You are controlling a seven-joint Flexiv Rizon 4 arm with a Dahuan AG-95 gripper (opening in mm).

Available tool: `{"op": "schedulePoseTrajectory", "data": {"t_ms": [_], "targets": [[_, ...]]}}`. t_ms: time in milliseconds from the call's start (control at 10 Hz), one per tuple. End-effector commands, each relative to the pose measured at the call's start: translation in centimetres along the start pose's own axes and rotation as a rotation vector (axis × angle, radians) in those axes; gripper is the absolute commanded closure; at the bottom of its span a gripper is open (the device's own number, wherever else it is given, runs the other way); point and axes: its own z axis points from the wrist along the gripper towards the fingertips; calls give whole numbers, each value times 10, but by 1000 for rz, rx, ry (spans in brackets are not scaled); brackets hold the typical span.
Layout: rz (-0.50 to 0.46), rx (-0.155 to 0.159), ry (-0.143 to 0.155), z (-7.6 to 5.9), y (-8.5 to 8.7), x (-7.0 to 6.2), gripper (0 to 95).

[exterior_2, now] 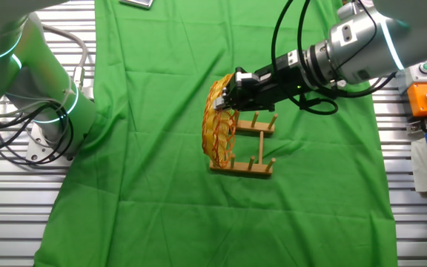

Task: Put the dish on the dish rack

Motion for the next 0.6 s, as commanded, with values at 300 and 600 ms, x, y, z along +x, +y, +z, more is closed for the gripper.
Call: {"op": "schedulePoseTrajectory", "data": {"t_ms": [300, 600], "targets": [[2, -4, 3, -1, -1, 0, 950], [7, -1, 2, -1, -1, 0, 950]]}}
